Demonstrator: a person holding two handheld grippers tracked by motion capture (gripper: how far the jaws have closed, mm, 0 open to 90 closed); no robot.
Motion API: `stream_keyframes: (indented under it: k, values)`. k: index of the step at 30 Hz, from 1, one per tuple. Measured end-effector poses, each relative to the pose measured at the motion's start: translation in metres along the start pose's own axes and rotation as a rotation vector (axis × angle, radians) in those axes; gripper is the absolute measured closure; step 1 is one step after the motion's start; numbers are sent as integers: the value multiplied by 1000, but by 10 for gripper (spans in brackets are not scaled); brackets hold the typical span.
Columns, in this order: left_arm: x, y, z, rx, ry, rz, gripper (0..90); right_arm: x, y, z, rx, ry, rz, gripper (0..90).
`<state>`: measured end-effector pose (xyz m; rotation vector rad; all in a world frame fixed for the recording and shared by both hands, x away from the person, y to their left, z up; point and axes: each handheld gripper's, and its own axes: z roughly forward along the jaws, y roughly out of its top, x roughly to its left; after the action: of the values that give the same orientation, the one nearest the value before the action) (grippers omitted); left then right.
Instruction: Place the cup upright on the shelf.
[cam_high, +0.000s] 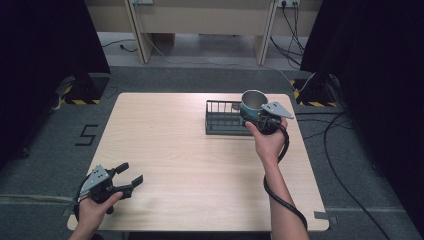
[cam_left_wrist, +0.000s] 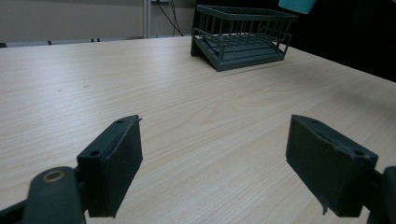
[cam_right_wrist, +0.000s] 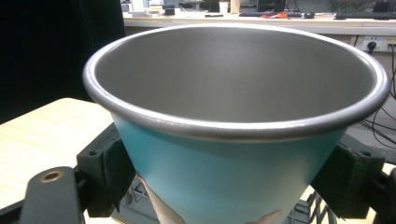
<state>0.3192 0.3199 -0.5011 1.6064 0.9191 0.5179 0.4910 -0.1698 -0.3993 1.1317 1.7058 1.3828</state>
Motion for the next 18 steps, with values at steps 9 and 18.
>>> stream_keyframes:
  k: [9, 18]
  values:
    - [0, 0, 0, -1, -2, 0, 180, -1, 5, 9, 3, -3, 2, 180]
    - [0, 0, 0, -2, -3, -1, 180, -2, 6, 17, 8, -8, 8, 180]
